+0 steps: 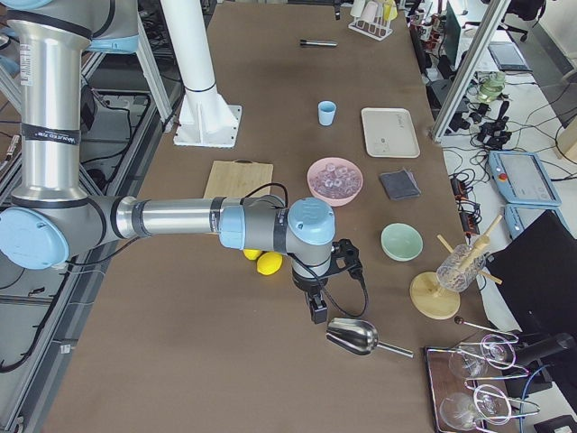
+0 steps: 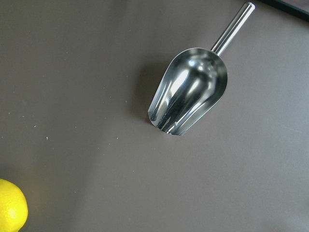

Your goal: Mash ice and strawberries in cup

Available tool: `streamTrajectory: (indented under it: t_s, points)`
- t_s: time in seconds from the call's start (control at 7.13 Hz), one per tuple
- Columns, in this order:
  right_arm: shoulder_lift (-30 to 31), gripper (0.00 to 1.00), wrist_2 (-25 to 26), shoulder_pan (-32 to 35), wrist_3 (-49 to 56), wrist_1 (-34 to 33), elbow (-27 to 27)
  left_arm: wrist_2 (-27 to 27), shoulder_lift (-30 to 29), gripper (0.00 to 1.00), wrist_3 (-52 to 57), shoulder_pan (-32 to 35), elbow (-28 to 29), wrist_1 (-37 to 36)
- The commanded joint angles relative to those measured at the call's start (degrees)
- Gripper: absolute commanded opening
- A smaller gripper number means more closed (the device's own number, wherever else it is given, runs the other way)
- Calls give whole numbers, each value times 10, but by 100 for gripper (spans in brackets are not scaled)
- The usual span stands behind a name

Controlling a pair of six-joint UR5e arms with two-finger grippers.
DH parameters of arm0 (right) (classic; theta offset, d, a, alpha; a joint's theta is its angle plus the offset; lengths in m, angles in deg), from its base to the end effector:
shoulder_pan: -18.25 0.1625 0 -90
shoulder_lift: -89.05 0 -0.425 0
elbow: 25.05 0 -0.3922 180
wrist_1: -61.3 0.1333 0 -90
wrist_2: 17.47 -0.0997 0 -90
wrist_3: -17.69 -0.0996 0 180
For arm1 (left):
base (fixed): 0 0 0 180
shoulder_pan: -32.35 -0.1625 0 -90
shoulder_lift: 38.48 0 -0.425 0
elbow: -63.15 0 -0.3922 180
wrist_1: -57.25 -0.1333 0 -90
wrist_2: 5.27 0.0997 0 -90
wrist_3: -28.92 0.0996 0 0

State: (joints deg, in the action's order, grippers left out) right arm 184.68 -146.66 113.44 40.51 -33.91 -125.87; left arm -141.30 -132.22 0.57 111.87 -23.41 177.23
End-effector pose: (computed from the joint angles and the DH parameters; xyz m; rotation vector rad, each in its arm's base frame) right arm 0.1107 -0.4404 0.6272 0.1658 -0.6663 -0.2955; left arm 0.0378 -0.5431 0.5940 0.2100 0.9040 -0.0770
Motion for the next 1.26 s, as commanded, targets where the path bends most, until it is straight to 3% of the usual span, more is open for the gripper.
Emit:
streamTrajectory:
  t_s: [0.0, 0.14, 0.42, 0.84, 1.12]
  points:
    - [-1, 99, 0, 0, -1, -1, -3, -23, -48, 99, 150, 88, -48, -206]
    - [0, 99, 0, 0, -1, -1, -5, -26, -29, 99, 242, 133, -101, -304]
    - [0, 99, -5, 0, -1, -1, -7, -24, 22, 99, 255, 135, -104, -243]
    - [1, 99, -6, 0, -1, -2, -10, -24, 60, 99, 255, 140, -108, -235]
    - [-3, 99, -7, 0, -3, -3, -9, -2, 52, 99, 257, 140, -104, -236]
